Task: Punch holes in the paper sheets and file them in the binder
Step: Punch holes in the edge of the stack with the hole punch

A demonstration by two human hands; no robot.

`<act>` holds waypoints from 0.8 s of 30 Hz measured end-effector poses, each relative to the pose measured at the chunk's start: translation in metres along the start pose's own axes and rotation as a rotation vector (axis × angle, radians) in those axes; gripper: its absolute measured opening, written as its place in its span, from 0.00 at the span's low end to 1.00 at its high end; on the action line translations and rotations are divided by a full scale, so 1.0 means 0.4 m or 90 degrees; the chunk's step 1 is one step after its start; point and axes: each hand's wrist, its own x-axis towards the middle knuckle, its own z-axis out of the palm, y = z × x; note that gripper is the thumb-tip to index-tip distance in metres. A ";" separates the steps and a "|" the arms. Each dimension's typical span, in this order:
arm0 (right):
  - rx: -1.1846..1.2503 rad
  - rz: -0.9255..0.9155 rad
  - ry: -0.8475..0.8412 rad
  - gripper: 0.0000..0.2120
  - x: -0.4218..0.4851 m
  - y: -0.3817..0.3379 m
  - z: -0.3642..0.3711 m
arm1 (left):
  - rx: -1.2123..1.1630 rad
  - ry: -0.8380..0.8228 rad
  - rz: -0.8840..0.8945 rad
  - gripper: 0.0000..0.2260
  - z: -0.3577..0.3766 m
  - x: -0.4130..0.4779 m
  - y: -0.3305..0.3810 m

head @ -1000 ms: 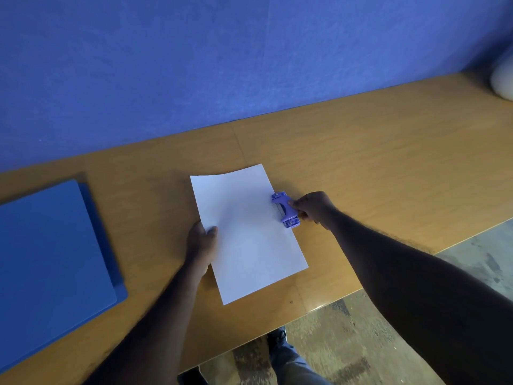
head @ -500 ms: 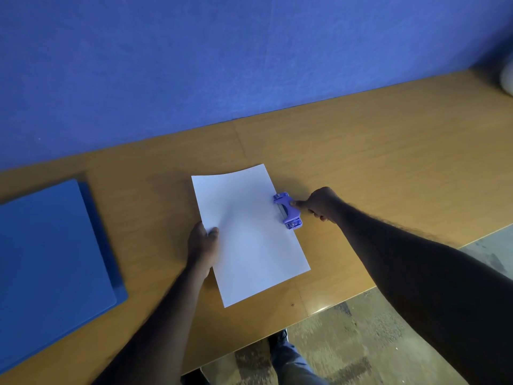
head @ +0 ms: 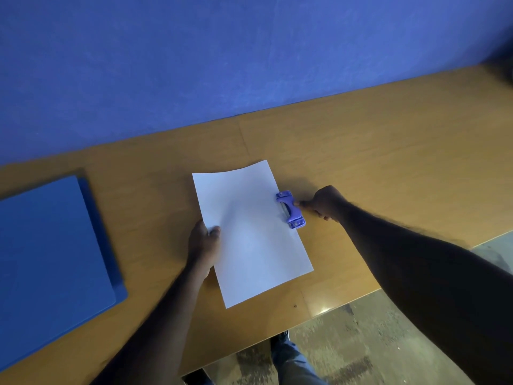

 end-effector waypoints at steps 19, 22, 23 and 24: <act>0.048 -0.089 0.031 0.21 -0.072 -0.025 0.004 | -0.001 -0.016 -0.002 0.15 -0.012 -0.016 0.023; 0.176 -0.105 0.065 0.17 -0.084 -0.010 0.026 | -0.020 -0.023 0.003 0.15 -0.024 -0.018 0.020; 0.207 -0.113 0.086 0.15 -0.084 -0.005 0.032 | -0.025 -0.020 0.004 0.14 -0.028 -0.020 0.021; 0.229 -0.120 0.099 0.14 -0.085 -0.001 0.038 | -0.023 -0.017 0.006 0.14 -0.032 -0.021 0.023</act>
